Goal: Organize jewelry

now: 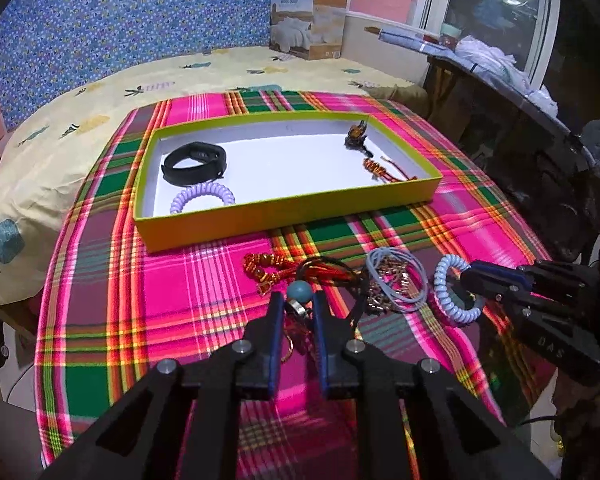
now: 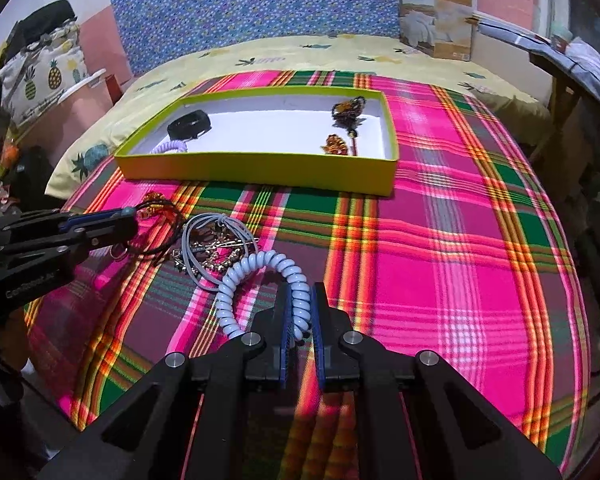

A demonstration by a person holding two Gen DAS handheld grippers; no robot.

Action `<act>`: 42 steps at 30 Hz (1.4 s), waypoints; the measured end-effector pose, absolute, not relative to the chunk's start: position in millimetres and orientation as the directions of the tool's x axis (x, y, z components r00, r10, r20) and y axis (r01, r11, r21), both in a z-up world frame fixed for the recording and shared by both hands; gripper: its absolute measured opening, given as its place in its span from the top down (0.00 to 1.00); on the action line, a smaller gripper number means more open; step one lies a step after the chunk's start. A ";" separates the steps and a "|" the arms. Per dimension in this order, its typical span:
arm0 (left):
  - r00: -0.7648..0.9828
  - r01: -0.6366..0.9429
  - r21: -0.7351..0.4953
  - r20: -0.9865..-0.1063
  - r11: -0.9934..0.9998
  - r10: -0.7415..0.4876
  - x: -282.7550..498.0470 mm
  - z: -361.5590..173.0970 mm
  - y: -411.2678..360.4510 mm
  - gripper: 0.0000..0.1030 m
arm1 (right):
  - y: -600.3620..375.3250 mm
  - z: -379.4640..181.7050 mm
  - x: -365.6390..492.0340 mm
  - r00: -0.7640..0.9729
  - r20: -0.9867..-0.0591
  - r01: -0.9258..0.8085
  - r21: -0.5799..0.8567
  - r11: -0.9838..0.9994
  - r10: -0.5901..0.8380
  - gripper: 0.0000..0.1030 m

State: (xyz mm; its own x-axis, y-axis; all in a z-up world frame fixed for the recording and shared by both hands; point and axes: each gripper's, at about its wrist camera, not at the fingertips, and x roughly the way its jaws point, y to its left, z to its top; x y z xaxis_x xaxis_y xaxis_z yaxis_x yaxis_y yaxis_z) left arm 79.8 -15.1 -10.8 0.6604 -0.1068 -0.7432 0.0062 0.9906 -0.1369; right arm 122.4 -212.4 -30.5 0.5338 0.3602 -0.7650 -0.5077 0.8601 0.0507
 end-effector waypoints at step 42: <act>0.733 0.046 -0.120 -0.671 0.992 -0.115 144.5 33.3 11.8 0.86 | -187.5 20.2 184.7 0.592 -0.697 -0.516 0.059 0.855 0.405 0.91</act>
